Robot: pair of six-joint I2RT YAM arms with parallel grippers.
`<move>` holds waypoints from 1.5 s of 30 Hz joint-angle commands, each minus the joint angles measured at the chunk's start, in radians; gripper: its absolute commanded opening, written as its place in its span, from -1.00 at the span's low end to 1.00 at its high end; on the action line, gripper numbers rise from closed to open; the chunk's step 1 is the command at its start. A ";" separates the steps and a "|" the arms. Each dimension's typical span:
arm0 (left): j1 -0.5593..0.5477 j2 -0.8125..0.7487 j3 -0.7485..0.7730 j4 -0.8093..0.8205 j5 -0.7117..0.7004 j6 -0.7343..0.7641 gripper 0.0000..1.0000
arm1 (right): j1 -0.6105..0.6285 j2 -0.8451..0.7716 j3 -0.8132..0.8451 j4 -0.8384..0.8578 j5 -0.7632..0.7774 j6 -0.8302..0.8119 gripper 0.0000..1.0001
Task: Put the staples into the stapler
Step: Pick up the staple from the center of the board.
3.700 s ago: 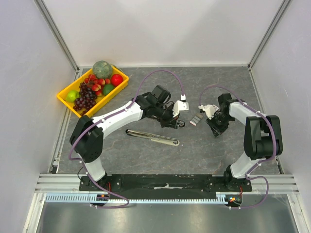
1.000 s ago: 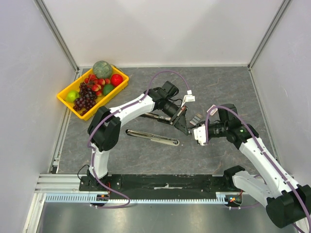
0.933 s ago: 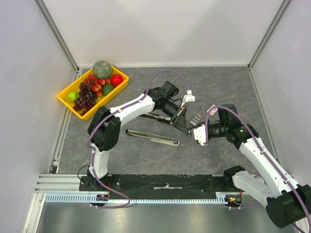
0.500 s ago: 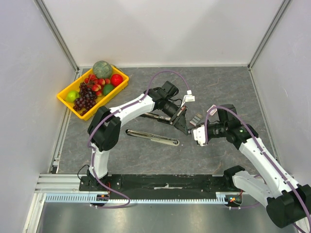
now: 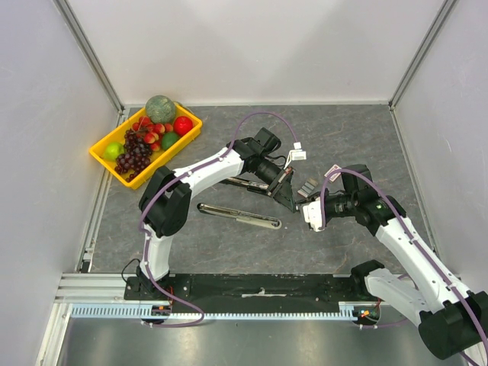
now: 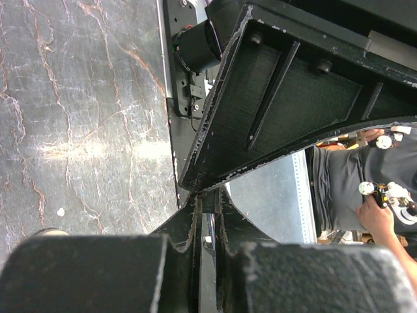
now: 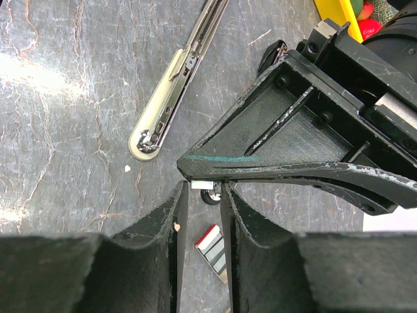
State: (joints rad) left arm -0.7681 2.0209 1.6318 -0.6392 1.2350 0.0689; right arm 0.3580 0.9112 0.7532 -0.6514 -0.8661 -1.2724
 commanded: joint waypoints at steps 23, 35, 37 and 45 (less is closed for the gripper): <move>0.052 -0.016 0.045 0.016 0.024 -0.040 0.00 | 0.009 -0.005 0.020 -0.025 0.004 -0.004 -0.60; 0.254 -0.217 -0.022 -0.065 -0.162 0.065 0.99 | 0.027 0.133 0.075 0.133 0.145 0.376 -0.54; 0.286 -0.299 -0.076 -0.073 -0.265 0.081 0.99 | 0.038 0.197 0.106 0.162 0.197 0.465 -0.53; 0.409 -0.557 -0.334 -0.007 -0.655 0.146 0.99 | 0.073 0.451 0.213 0.289 0.323 0.715 -0.53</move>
State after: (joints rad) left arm -0.3817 1.5517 1.3884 -0.6773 0.7891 0.1467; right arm 0.4225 1.2743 0.8940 -0.4664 -0.6273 -0.7372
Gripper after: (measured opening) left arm 0.993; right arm 0.239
